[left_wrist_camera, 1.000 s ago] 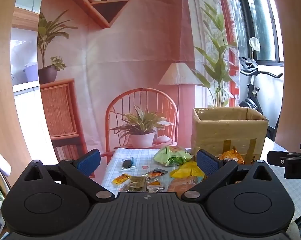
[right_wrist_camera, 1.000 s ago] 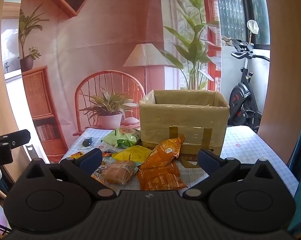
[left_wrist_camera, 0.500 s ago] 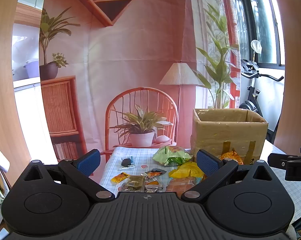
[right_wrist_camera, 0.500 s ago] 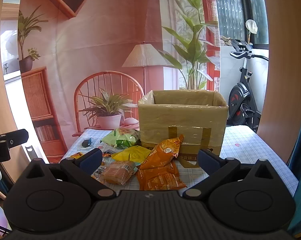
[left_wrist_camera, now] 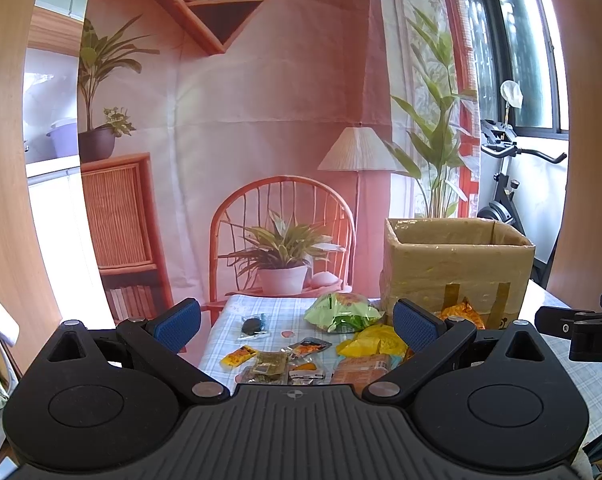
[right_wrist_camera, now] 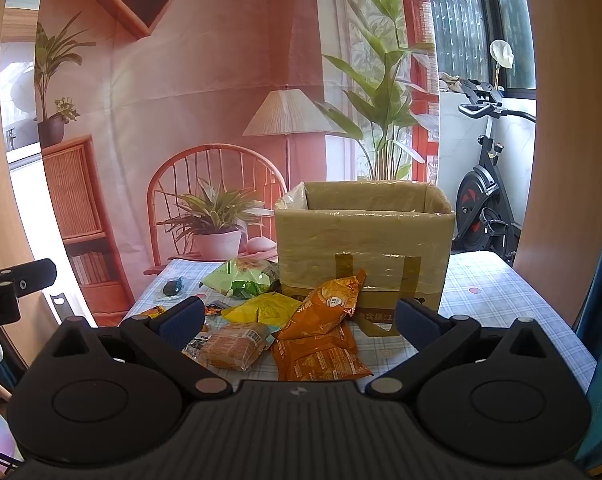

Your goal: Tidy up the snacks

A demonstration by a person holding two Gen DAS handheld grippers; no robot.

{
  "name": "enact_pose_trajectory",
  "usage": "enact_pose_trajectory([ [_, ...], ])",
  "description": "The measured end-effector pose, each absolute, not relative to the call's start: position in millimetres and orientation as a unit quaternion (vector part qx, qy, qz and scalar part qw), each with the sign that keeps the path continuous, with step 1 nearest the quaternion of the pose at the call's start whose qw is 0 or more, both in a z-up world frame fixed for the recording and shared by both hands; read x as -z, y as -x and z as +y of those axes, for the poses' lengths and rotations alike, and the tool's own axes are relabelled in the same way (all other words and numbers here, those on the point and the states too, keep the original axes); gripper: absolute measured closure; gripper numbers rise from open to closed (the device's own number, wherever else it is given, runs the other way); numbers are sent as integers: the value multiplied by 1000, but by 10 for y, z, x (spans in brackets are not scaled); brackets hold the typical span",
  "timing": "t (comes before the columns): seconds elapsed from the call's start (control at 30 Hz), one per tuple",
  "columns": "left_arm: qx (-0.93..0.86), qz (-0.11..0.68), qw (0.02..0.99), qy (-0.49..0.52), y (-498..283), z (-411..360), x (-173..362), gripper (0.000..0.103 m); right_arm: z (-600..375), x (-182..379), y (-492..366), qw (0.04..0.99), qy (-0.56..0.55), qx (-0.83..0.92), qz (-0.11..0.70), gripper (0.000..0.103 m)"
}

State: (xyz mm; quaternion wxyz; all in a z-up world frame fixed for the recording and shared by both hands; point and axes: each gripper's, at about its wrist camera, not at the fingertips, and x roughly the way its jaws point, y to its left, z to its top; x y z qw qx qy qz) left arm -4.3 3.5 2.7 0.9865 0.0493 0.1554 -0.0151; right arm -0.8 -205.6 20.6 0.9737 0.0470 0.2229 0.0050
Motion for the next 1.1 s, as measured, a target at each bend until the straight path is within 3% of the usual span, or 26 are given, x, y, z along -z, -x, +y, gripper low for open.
enact_pose_trajectory([
  [1.1,20,161,985,-50,26,53,-26,0,-2071,-214,20,974,-48,-5,221,0],
])
